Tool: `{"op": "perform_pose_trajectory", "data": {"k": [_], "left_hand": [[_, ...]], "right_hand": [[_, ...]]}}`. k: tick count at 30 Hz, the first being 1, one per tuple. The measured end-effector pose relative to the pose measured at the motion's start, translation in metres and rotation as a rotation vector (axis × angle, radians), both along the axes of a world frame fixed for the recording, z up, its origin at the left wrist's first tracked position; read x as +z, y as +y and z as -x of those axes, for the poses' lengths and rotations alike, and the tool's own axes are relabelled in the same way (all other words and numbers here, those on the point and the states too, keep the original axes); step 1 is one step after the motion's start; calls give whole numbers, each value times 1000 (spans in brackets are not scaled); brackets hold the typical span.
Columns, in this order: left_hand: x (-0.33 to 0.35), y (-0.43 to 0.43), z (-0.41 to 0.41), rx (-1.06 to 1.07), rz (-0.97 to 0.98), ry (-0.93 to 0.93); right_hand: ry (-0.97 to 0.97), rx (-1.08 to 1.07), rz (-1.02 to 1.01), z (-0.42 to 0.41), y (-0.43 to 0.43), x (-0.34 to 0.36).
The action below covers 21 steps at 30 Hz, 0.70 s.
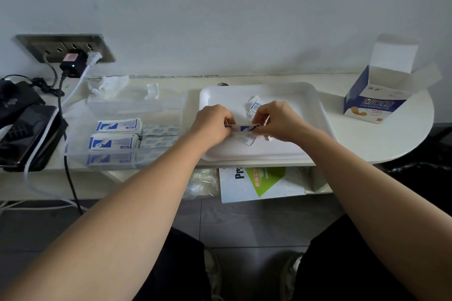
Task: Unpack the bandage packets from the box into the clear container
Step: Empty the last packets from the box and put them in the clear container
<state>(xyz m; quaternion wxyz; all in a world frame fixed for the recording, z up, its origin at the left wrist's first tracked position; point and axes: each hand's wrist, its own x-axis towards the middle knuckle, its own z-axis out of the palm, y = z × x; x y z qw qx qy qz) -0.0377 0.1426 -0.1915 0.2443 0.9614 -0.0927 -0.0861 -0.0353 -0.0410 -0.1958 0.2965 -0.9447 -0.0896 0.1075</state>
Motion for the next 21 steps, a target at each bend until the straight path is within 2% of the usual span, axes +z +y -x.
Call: {"op": "perform_pose_trajectory", "data": {"k": [8,14,21], "left_hand": [[2,-5,1,-22,-28,11],[27,3,1,21,192,-6],[56,29,19,15,312,40]], "right_hand": [[-2,-53,3,2,-1,2],[-47,-106,-233,3,-8,26],[-7,-46,-448,15,13,41]]}}
